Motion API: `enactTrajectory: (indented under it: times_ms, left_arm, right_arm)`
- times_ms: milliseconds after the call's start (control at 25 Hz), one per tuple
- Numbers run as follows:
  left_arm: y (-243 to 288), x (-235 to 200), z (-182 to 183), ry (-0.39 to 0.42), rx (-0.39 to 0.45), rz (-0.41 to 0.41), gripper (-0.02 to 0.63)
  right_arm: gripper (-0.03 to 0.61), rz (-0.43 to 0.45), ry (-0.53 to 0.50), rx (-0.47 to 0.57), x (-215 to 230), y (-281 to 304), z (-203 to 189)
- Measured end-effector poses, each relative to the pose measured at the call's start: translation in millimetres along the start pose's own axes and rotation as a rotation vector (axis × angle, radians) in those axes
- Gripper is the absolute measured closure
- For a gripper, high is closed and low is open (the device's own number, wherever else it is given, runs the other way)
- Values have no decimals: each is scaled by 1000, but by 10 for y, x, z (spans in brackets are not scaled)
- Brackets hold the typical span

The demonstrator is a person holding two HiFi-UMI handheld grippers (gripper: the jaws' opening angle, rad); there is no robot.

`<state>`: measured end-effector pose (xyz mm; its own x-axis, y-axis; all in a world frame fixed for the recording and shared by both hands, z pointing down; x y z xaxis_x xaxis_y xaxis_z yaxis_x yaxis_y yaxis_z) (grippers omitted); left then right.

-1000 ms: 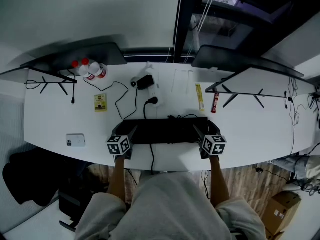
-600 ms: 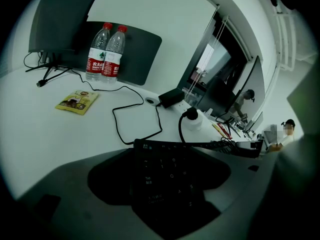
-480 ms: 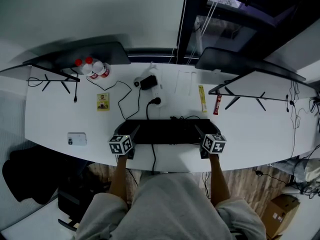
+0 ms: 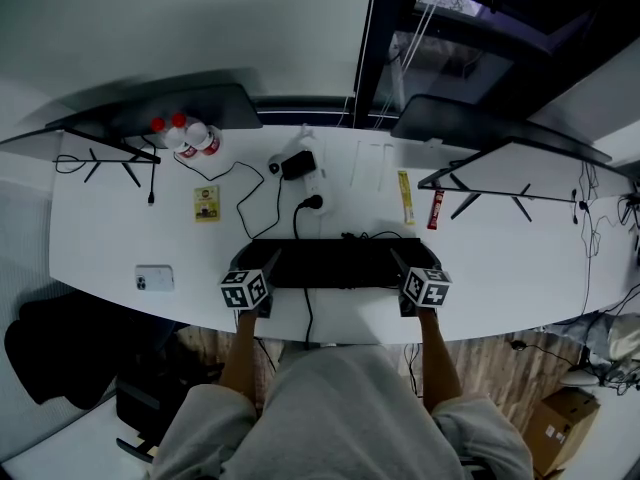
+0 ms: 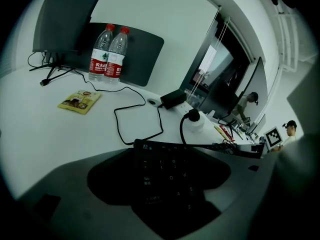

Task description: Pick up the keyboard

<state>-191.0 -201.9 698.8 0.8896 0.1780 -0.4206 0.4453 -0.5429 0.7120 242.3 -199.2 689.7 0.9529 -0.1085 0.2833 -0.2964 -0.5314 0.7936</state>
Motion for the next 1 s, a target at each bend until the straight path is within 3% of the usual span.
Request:
enactTrajectory:
  times_ms: [1000]
  left_arm:
    - [-113, 40, 6, 1, 19, -8, 293]
  right_arm:
    - [196, -31, -7, 26, -109, -190, -28]
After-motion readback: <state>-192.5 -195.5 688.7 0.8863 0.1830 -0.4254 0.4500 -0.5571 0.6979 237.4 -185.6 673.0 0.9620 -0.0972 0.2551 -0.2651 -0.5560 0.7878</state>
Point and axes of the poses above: the fingertips, and each gripper's own axes: y forward along the fingers, x to its right, z out of its top, the point moved 10 cm from there along -y, backward along the fingers, and after that the axes turned 9 degrees about -x, right-handed, at the moved point
